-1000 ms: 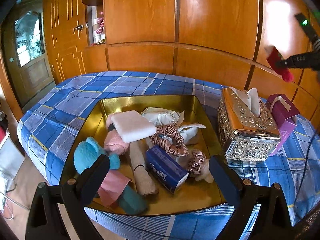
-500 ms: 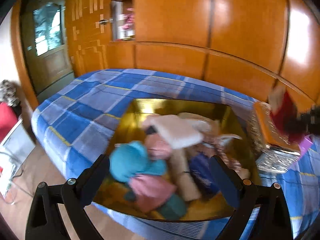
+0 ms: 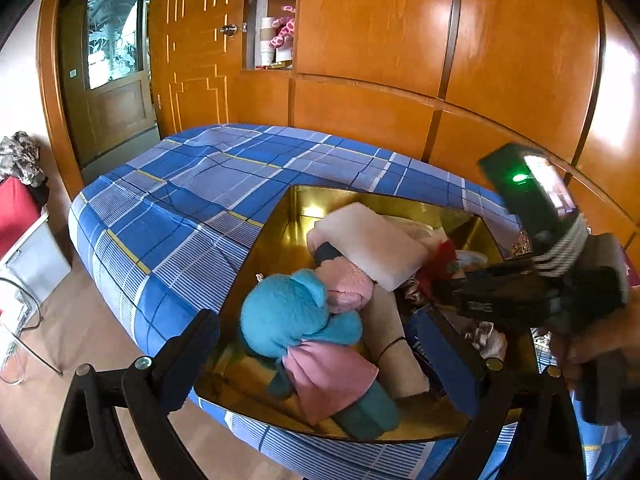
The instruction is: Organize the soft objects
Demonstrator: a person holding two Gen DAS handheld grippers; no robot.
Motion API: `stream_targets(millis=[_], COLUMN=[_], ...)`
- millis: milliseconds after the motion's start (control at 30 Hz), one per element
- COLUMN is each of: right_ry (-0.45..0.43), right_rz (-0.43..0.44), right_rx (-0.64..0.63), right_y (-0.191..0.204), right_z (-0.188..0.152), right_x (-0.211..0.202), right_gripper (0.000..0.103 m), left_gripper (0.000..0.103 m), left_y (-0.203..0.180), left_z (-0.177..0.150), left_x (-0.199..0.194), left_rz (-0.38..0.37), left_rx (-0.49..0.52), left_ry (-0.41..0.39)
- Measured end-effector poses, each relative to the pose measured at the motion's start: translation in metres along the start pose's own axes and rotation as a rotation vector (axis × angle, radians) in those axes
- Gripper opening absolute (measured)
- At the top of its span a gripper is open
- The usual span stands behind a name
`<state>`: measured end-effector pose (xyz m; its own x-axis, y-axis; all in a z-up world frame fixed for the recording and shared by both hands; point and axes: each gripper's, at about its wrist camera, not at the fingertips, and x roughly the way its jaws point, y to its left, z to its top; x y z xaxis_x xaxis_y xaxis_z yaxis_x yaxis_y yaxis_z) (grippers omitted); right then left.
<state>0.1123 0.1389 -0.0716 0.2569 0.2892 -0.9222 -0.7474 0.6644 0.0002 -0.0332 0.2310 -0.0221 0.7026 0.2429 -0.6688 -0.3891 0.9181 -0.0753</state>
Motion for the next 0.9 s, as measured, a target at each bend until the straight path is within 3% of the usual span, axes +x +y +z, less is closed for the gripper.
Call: stream_targets(millis=[133,367,700,733,800,900], right_ry=[-0.022,-0.148,-0.284,-0.3,-0.319,-0.348], right_rz=[-0.018,-0.023,-0.115,-0.128,-0.141,-0.158], right_rx=[-0.02,0.007,0.057,0.068,0.085,0.115], right_y=[0.004,0.006,0.009,0.008,0.007,0.004], right_z=[-0.005,-0.02,-0.044,-0.047,-0.052,-0.061], right_x=[0.004,-0.029,-0.068,-0.072,-0.077,-0.085], right_gripper=[0.018,0.04,0.043,0.045,0.058,0.059], left_gripper=[0.1,0.101,0.102,0.103,0.103,0.103], left_y=[-0.001,-0.006,-0.017,-0.019,-0.021,-0.025], left_z=[0.0,0.0,-0.001,-0.001,-0.002,-0.003], left_x=[-0.001,-0.007,-0.019,-0.021,-0.023,-0.025], left_rz=[0.003,0.016,0.007,0.007,0.007,0.008], left_rx=[0.0,0.01,0.032,0.034,0.04,0.048], left_ry=[0.0,-0.018,-0.048,-0.05,-0.056,-0.06])
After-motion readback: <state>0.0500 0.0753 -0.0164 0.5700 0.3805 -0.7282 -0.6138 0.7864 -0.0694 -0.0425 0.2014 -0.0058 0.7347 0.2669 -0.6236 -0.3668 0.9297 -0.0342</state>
